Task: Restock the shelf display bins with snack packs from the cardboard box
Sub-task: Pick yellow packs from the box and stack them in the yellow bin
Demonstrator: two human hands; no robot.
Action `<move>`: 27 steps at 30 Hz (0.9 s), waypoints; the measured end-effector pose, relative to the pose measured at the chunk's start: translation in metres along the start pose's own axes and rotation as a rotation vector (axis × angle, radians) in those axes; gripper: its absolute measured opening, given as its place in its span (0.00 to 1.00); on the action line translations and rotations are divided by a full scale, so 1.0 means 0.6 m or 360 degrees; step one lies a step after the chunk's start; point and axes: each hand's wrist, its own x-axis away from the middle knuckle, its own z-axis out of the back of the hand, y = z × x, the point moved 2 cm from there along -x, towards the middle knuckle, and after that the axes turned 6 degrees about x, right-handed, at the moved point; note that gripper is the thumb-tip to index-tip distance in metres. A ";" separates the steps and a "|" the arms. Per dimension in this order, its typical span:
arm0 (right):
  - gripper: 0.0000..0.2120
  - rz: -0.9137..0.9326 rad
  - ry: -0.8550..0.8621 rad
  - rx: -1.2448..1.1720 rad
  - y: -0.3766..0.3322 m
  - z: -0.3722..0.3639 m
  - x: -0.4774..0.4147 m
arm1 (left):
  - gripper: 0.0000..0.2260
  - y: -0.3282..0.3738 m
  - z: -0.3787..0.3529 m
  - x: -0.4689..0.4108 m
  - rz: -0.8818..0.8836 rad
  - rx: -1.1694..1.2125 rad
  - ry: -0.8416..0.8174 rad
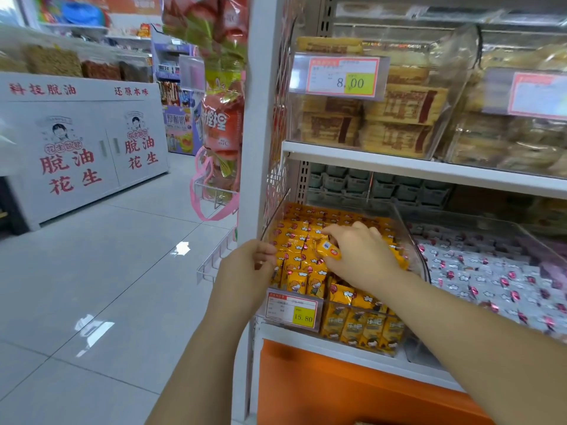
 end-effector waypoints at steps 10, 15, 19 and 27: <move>0.20 -0.0117 0.0160 -0.1608 0.027 0.064 0.020 | 0.06 0.005 -0.008 -0.001 0.0052 0.0225 -0.0109; 0.25 -0.0067 0.0175 -0.1598 0.005 0.080 0.027 | 0.06 0.008 0.000 0.000 0.0114 0.0292 -0.0046; 0.20 -0.0007 0.0136 -0.1682 -0.038 0.062 0.013 | 0.05 -0.004 0.024 -0.006 0.0142 0.0313 0.0302; 0.18 0.0116 -0.0277 -0.0439 -0.065 -0.023 0.016 | 0.05 -0.001 0.019 0.005 0.0128 0.0061 0.0127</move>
